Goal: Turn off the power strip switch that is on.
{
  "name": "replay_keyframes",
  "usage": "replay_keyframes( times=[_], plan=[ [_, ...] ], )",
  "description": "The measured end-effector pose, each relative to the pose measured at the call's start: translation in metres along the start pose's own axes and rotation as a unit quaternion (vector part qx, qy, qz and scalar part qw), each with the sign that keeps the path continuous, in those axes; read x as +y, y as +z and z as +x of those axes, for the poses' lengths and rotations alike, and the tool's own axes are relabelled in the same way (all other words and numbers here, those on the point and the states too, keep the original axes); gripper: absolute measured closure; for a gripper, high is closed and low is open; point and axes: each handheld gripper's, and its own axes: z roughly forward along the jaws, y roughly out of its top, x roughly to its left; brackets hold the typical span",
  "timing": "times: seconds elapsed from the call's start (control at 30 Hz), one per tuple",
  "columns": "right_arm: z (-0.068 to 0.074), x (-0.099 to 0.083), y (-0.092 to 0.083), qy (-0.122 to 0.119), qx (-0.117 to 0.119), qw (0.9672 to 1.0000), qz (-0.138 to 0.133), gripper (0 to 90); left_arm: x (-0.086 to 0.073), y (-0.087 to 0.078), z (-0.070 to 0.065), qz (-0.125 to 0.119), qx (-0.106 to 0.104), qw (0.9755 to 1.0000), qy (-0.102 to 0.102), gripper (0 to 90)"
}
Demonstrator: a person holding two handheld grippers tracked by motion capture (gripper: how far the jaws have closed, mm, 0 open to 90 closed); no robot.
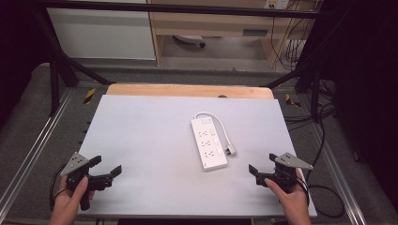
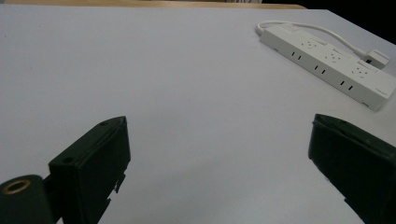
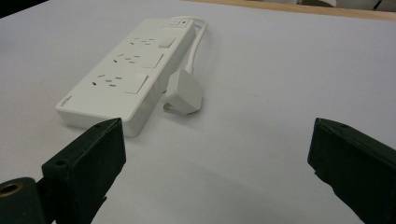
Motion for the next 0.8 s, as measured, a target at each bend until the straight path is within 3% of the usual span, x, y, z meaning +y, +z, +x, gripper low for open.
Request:
replay_keyframes(
  times=[0.33, 0.57, 0.8],
  plan=[
    [0.008, 0.008, -0.006, -0.005, 0.017, 0.9997, -0.015, 2.8, 0.000, 0.001, -0.001, 0.002, -0.005, 1.0000, 0.005, 5.5],
    [0.010, 0.022, -0.012, -0.009, 0.007, 0.9995, -0.028, 3.8, 0.000, 0.000, 0.000, 0.001, -0.006, 1.0000, 0.003, 5.5],
    [0.010, 0.036, -0.018, -0.012, 0.023, 0.9991, -0.033, 3.8, 0.000, 0.001, -0.001, 0.002, -0.005, 1.0000, 0.001, 5.5]
  ],
)
